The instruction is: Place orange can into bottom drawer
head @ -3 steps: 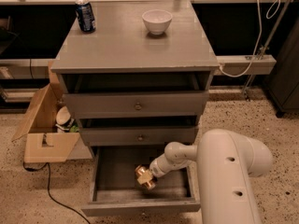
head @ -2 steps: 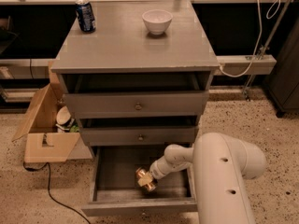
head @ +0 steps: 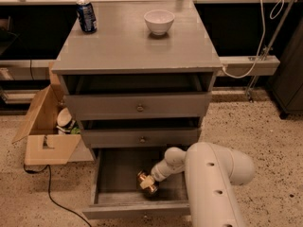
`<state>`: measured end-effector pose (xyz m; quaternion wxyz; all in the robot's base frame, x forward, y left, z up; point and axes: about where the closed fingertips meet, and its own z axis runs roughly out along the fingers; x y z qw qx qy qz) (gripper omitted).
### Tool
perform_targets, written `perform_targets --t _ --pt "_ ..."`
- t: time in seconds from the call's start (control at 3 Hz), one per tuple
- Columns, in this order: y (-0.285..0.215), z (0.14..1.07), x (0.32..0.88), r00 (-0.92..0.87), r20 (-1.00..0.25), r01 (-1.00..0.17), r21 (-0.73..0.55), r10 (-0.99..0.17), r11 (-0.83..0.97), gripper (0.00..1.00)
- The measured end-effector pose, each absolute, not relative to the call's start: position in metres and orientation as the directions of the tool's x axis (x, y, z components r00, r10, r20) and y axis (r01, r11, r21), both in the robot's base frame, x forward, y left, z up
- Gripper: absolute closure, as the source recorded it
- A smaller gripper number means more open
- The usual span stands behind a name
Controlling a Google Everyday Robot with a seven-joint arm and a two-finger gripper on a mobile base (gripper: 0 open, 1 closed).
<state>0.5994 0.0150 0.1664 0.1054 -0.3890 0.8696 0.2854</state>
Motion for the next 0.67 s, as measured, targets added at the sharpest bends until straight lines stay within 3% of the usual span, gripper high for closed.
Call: perform_targets --t 0.33,0.67 --pt "0.0151 0.1627 0.6068 -0.674 -0.411 -0.739 0.408 -0.614 0.536 0.86" --pt "0.0151 0.1627 0.6068 -0.674 -0.411 -0.739 0.408 -0.614 0.536 0.63"
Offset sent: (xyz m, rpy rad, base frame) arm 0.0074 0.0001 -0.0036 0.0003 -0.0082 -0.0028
